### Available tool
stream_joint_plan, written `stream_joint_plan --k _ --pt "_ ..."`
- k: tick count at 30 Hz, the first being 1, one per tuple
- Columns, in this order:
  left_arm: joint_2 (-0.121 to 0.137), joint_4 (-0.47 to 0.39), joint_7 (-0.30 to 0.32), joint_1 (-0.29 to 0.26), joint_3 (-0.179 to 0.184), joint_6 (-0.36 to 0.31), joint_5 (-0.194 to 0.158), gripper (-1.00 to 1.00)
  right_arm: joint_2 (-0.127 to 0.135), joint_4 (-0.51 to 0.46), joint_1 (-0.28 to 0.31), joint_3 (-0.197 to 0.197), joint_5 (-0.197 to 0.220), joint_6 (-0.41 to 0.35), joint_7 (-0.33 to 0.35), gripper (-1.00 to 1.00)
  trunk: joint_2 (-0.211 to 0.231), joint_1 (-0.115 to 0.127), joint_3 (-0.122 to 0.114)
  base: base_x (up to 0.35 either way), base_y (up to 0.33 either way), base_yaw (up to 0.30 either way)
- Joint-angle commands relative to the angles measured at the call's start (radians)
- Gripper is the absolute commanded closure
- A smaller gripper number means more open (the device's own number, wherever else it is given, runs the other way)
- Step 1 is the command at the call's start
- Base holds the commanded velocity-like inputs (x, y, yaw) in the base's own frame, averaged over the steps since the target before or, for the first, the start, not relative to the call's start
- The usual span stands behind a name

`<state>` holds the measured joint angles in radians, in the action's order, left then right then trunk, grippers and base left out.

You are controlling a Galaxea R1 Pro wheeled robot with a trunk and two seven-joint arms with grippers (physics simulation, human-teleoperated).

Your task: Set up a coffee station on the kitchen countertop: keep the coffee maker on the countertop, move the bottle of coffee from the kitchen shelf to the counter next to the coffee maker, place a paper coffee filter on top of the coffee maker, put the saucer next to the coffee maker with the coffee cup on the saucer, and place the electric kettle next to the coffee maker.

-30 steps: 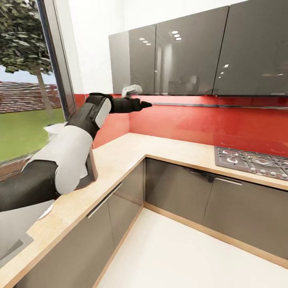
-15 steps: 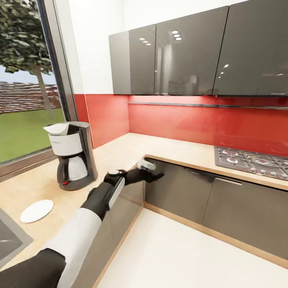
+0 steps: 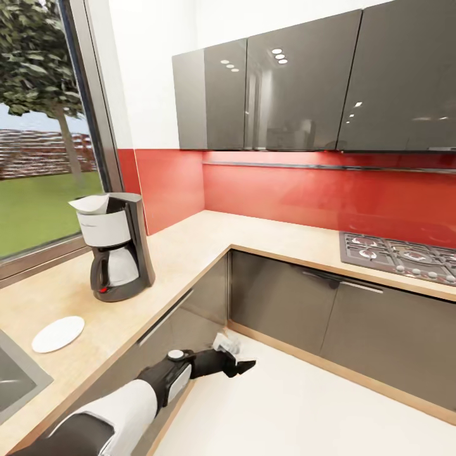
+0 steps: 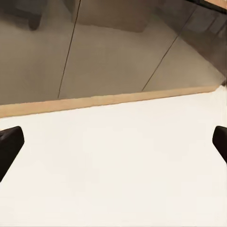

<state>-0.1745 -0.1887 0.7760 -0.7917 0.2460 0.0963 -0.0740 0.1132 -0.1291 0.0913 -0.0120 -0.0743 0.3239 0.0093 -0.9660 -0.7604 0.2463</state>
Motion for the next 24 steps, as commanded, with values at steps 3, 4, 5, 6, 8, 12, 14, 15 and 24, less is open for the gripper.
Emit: stream_joint_plan --k 3,4,5,6,8,12,14,15,24 --pt "0.000 0.083 0.004 -0.001 0.001 0.027 -0.009 -1.00 0.001 0.001 0.001 0.000 -0.007 0.002 0.000 -1.00 -0.001 0.000 0.001 0.000 0.000 0.000" --pt "0.000 0.112 0.005 -0.001 -0.001 0.041 -0.008 -1.00 0.001 0.001 0.001 0.000 -0.007 0.003 0.000 -1.00 -0.001 0.000 0.001 0.000 0.000 0.000" --pt "0.000 0.122 0.005 0.001 -0.001 0.049 -0.008 -1.00 0.001 0.002 0.001 0.000 -0.007 0.003 0.000 -1.00 -0.001 0.000 0.001 0.000 0.000 0.000" --pt "0.000 0.137 0.006 0.013 -0.002 0.064 -0.008 -1.00 0.002 0.001 0.001 0.000 -0.007 0.003 0.000 -1.00 -0.001 0.000 0.001 0.000 0.000 0.000" --pt "0.000 0.153 0.006 0.070 -0.003 0.089 -0.007 -1.00 0.002 0.001 0.001 0.000 -0.007 0.003 0.000 -1.00 -0.001 0.000 0.001 0.000 0.000 0.000" --pt "0.000 0.162 0.006 0.156 -0.003 0.113 -0.006 -1.00 0.002 0.004 0.001 0.001 -0.007 0.003 0.001 -1.00 -0.001 0.000 0.001 0.000 0.000 0.000" --pt "0.004 0.163 0.007 0.185 -0.004 0.118 -0.006 -1.00 0.002 0.005 0.001 0.001 -0.007 0.003 0.001 -1.00 -0.001 0.000 0.001 0.000 0.000 0.000" --pt "0.012 0.163 0.007 0.200 -0.004 0.122 -0.006 -1.00 0.002 0.005 0.001 0.001 -0.007 0.003 0.001 -1.00 -0.001 0.000 0.001 0.000 0.000 0.000" --pt "0.109 0.165 0.005 0.367 -0.007 0.169 -0.027 -1.00 0.002 0.010 0.001 0.001 -0.007 0.003 0.001 -1.00 -0.001 0.000 0.001 0.000 0.000 0.000"
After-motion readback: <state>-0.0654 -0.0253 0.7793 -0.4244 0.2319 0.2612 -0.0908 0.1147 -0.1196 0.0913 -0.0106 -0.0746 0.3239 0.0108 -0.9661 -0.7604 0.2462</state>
